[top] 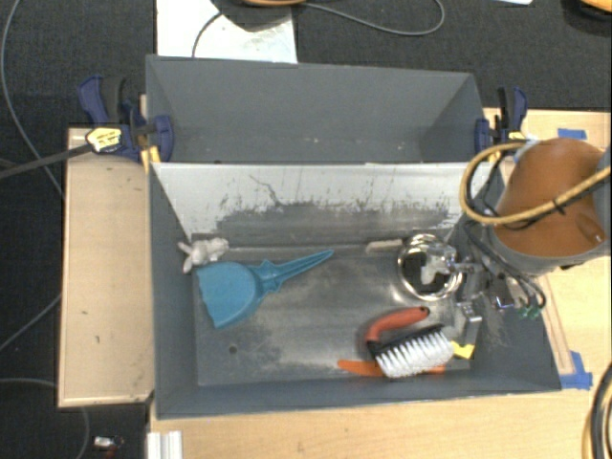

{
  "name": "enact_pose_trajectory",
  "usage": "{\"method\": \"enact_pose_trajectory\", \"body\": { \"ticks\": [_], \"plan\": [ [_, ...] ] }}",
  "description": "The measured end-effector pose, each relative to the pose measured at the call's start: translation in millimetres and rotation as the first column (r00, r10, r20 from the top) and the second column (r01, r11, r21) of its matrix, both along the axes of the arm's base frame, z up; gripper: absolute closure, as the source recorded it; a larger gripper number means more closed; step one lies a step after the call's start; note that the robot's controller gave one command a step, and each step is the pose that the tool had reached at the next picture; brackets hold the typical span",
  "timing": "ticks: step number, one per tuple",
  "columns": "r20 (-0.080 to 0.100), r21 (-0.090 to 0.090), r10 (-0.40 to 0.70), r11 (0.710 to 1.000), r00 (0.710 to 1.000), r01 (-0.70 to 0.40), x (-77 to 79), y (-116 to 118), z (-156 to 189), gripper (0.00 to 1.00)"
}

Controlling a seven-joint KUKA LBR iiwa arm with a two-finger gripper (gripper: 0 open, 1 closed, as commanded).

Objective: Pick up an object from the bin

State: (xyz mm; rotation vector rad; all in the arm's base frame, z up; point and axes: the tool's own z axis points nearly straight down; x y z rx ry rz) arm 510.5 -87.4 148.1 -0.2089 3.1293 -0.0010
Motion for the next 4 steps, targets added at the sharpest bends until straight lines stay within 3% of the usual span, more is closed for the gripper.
{"method": "enact_pose_trajectory", "body": {
  "ticks": [1,2,3,4],
  "plan": [
    [0.006,-0.001,0.005,1.000,1.000,-0.005,0.7,1.7,15.4,0.00],
    [0.002,0.000,-0.015,1.000,1.000,0.015,0.1,4.9,-41.2,0.00],
    [0.013,-0.002,0.058,0.998,0.998,-0.058,1.2,5.2,-24.6,0.00],
    [0.008,-0.001,0.069,0.998,0.998,-0.069,2.5,3.8,-30.4,0.00]
  ]
}}
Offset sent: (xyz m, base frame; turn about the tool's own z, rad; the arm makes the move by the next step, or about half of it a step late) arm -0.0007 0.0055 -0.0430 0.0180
